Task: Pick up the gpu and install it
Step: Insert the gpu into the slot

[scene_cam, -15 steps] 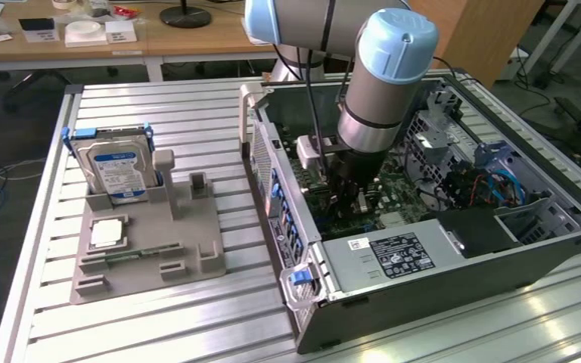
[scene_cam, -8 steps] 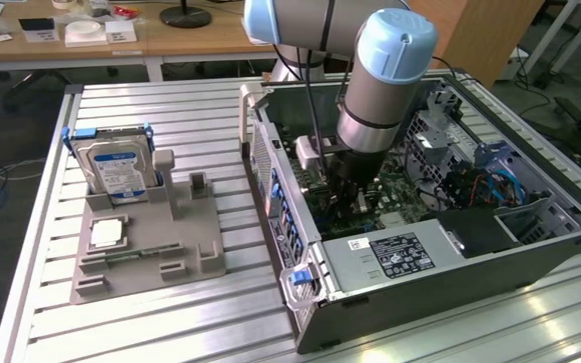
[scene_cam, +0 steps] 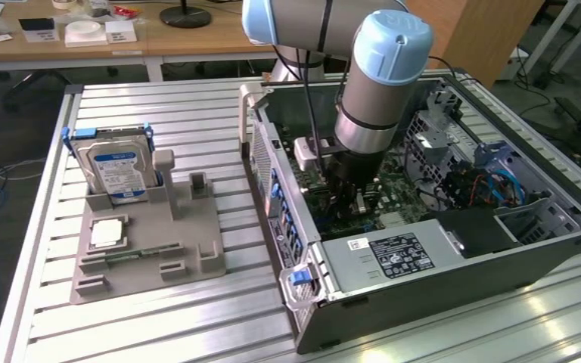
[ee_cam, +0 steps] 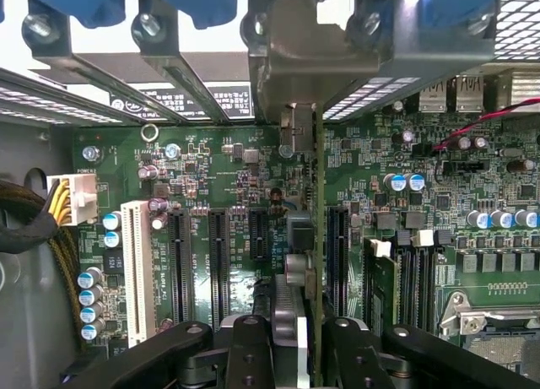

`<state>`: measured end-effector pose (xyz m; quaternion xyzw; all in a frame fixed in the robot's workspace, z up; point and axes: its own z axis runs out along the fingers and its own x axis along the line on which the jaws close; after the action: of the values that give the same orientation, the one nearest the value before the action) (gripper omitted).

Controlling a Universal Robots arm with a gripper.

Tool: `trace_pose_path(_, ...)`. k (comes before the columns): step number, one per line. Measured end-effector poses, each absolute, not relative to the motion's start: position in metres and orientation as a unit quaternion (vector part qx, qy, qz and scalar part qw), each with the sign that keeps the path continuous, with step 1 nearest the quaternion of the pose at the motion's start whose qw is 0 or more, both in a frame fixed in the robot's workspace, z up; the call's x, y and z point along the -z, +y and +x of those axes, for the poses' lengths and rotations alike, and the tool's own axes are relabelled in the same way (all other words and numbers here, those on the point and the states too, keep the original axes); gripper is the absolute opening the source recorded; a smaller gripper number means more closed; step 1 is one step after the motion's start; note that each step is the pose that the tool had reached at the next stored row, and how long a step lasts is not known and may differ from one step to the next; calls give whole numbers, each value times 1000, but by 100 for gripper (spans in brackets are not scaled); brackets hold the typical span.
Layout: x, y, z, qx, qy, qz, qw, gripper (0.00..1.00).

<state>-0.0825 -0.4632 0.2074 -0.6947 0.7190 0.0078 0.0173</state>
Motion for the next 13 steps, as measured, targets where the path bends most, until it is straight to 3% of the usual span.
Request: trace_pose_path(13,-207,-463,-83,-9,719,-695,17,28)
